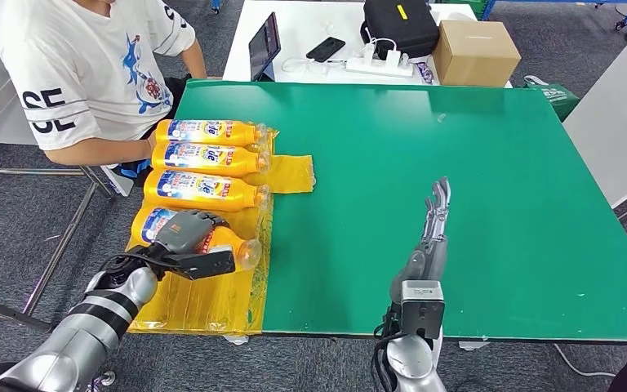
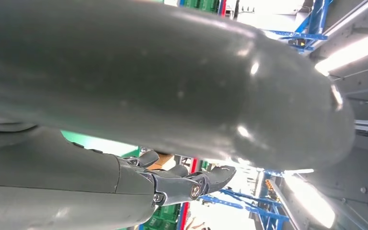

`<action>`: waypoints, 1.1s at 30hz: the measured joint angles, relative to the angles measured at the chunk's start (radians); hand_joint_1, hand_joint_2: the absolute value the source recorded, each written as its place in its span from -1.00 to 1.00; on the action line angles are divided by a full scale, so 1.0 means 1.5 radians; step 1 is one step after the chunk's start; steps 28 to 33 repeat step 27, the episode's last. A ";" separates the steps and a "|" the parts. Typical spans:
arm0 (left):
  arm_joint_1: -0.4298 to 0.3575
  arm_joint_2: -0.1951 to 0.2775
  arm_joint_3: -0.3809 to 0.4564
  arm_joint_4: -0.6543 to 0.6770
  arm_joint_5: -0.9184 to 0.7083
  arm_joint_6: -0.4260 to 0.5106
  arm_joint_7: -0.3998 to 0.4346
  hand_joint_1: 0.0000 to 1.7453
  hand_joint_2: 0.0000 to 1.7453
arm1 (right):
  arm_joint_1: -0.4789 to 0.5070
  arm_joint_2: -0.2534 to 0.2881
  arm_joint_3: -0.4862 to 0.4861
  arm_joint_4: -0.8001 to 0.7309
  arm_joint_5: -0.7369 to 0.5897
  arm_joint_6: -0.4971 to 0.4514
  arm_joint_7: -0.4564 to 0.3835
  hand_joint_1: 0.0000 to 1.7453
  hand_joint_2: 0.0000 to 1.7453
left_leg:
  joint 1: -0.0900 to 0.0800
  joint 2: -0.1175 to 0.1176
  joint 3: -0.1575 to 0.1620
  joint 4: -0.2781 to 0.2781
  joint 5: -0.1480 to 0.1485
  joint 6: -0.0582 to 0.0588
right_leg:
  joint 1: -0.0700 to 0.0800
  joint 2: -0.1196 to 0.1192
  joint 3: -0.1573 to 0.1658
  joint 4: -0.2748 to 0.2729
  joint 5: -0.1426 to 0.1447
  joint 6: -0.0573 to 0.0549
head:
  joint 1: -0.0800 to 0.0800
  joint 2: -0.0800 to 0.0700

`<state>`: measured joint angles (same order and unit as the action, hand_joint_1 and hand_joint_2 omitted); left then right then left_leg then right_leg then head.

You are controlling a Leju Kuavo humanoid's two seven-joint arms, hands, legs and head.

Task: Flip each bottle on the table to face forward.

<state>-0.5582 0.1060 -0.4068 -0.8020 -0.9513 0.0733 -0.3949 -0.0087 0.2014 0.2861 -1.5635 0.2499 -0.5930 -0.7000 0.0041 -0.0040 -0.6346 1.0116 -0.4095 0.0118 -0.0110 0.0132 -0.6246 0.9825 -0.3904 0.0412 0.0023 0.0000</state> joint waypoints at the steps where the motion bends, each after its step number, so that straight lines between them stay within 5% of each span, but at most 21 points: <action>1: -0.001 0.000 -0.001 0.002 0.001 -0.001 0.000 -0.91 1.00 | 0.000 0.000 0.000 0.001 0.000 0.000 0.000 -1.00 -1.00 | 0.000 0.000 0.000 0.000 0.000 0.000 | 0.000 0.000 0.000 0.000 0.000 0.000 | 0.000 0.000; 3: -0.002 -0.003 -0.004 0.008 0.006 -0.006 -0.001 -1.00 1.00 | -0.002 0.000 0.000 0.005 0.000 0.004 0.000 -1.00 -1.00 | 0.000 0.000 0.000 0.000 0.000 0.000 | 0.000 0.000 0.000 0.000 0.000 0.000 | 0.000 0.000; 7: -0.005 -0.009 -0.012 0.030 0.014 -0.023 -0.001 -1.00 -1.00 | -0.004 0.001 0.000 0.014 -0.004 0.017 0.000 -1.00 -1.00 | 0.000 0.000 0.000 0.000 0.000 0.000 | 0.000 0.000 0.000 0.000 0.000 0.000 | 0.000 0.000; 33: -0.058 -0.001 -0.060 0.114 0.027 -0.073 -0.007 -1.00 -1.00 | -0.014 0.005 -0.003 0.039 -0.040 0.035 0.000 -1.00 -1.00 | 0.000 0.000 0.003 0.000 0.000 0.000 | 0.000 0.000 0.003 0.000 0.000 0.000 | 0.000 0.000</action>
